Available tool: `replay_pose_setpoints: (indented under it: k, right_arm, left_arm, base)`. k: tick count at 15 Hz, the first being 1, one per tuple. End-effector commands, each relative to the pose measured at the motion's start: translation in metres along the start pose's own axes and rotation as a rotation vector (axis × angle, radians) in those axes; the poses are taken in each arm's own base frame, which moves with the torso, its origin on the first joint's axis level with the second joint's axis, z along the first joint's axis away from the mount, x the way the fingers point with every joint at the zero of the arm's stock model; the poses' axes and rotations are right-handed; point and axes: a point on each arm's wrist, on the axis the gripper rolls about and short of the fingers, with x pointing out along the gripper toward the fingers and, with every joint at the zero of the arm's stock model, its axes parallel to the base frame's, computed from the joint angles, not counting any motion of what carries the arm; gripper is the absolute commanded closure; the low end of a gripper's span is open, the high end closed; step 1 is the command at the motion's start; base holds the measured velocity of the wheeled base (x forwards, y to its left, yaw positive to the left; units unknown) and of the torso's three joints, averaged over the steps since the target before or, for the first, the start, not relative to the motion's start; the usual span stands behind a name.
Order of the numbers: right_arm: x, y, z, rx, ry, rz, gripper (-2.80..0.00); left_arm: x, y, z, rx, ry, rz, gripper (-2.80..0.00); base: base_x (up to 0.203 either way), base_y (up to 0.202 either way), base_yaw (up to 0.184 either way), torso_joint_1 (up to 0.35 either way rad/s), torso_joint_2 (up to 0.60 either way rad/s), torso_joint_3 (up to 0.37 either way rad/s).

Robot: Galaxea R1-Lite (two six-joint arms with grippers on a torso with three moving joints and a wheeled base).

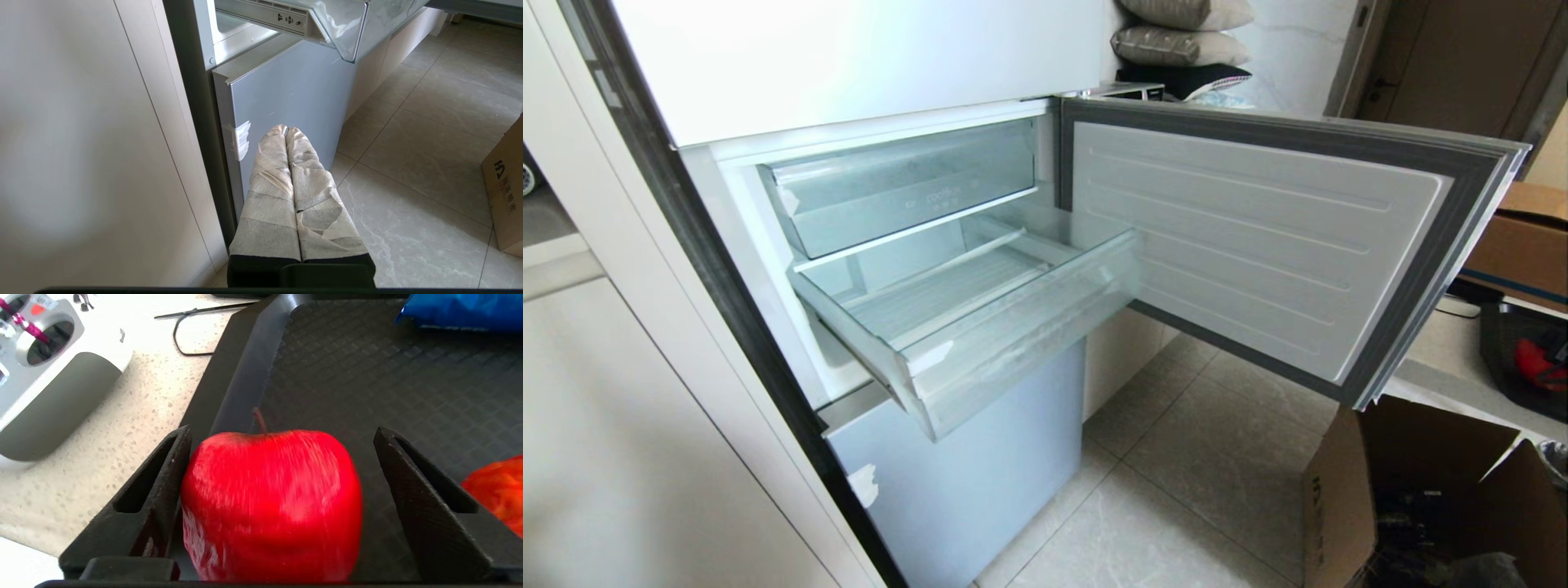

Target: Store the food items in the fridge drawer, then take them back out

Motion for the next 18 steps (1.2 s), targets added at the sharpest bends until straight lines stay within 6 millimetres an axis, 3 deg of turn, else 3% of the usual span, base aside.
replay_pose_setpoints:
  k: [1,4,8,10,13,14,16,18]
  right_arm:
    - [-0.003,0.001,0.001,-0.017,-0.003,0.002,-2.8]
    - [-0.009,0.004,0.011,-0.021,-0.029,0.005,-2.8]
    - [-0.032,0.013,0.036,-0.036,-0.091,0.013,-2.8]
    - [-0.06,0.023,0.049,-0.043,-0.121,0.017,-2.8]
    - [-0.129,0.044,0.068,-0.061,-0.19,0.032,-2.8]
    - [-0.156,0.052,0.068,-0.065,-0.205,0.04,0.0]
    - [-0.214,0.067,0.056,-0.076,-0.229,0.068,0.0]
    - [-0.269,0.079,0.03,-0.09,-0.248,0.083,0.0]
  left_arm:
    - [0.0,0.0,0.0,0.0,0.0,0.001,0.0]
    - [0.0,0.0,0.0,0.0,0.0,0.001,0.0]
    - [0.0,0.0,0.0,0.0,0.0,0.001,0.0]
    - [0.0,0.0,0.0,0.0,0.0,0.001,0.0]
    - [0.0,0.0,0.0,0.0,0.0,0.001,0.0]
    - [0.0,0.0,0.0,0.0,0.0,0.001,0.0]
    - [0.0,0.0,0.0,0.0,0.0,0.001,0.0]
    - [0.0,0.0,0.0,0.0,0.0,0.001,0.0]
  base:
    - [0.0,0.0,0.0,0.0,0.0,0.0]
    - [0.0,0.0,0.0,0.0,0.0,0.0]
    - [0.0,0.0,0.0,0.0,0.0,0.0]
    - [0.0,0.0,0.0,0.0,0.0,0.0]
    - [0.0,0.0,0.0,0.0,0.0,0.0]
    - [0.0,0.0,0.0,0.0,0.0,0.0]
    - [0.0,0.0,0.0,0.0,0.0,0.0]
    - [0.0,0.0,0.0,0.0,0.0,0.0]
